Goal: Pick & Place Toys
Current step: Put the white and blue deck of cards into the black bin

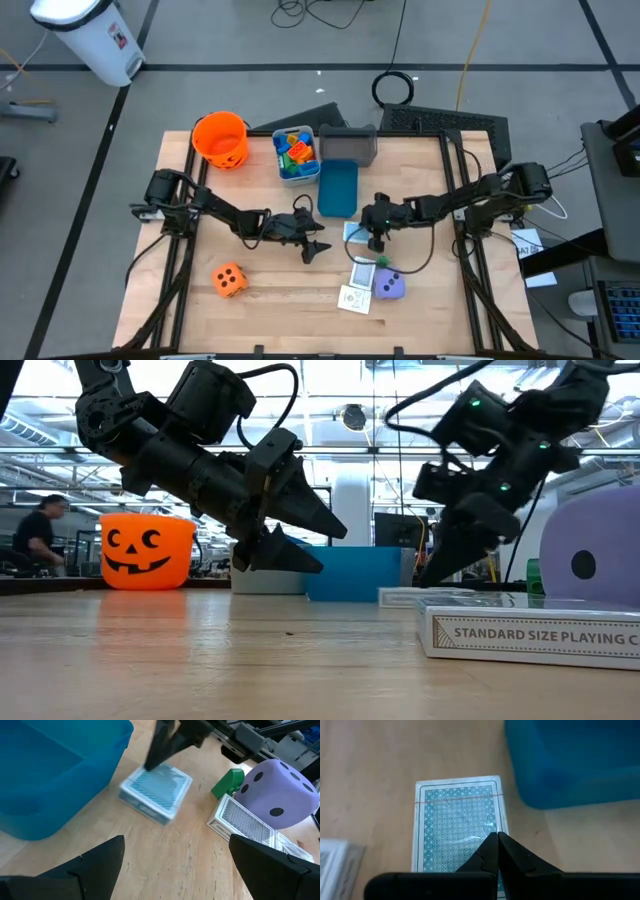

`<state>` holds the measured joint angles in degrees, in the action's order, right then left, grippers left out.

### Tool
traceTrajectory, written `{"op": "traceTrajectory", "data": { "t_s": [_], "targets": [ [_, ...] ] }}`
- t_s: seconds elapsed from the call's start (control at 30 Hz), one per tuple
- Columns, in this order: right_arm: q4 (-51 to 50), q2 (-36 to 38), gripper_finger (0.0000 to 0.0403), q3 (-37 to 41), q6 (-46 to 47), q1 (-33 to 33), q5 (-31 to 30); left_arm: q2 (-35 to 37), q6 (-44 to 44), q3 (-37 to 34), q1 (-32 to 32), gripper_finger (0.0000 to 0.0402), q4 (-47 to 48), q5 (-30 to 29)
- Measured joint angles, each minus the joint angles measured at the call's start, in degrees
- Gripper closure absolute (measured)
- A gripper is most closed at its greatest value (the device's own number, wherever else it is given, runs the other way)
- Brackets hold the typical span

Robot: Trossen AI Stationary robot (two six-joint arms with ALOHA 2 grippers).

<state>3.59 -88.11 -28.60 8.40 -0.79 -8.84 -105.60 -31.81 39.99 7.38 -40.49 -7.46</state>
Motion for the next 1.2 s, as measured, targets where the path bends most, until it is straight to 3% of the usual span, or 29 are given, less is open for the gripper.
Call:
{"op": "traceTrajectory", "data": {
  "t_s": [0.13, 0.33, 0.4, 0.77, 0.9, 1.03, 1.2],
  "targets": [
    [-1.9, -0.5, 0.0403, -0.1, 1.0, 1.3, 3.0, 0.0, 0.0, 0.0, 0.0, 0.0036, 0.0, 0.0],
    [-3.0, -0.4, 0.0403, 0.0, 2.0, 0.0, 17.7, 0.0, 0.0, 0.0, 0.0, 0.0036, 0.0, 0.0],
    [-2.6, -0.4, 0.0403, 0.1, 1.8, -0.4, 19.9, 0.0, 0.0, 0.0, 0.0, 0.0036, 0.0, 0.0],
    [11.3, -0.6, 0.0398, 0.2, 0.8, -0.8, 10.4, 0.0, -0.2, 0.0, 0.0, 0.0036, 0.0, 0.0],
    [17.2, -0.6, 0.0387, 0.3, 1.2, -1.5, 9.9, 0.0, -0.2, 0.0, 0.0, 0.0036, 0.0, 0.0],
    [21.4, -0.8, 0.0357, 0.3, 0.8, -3.0, 9.6, 0.0, -1.0, 0.0, 0.1, 0.0036, 0.0, 0.0],
    [22.3, -0.8, 0.0288, 0.1, -0.7, -5.2, 5.5, 0.0, 0.0, 0.7, 1.1, 0.0037, 0.0, 0.4]
  ]
}}
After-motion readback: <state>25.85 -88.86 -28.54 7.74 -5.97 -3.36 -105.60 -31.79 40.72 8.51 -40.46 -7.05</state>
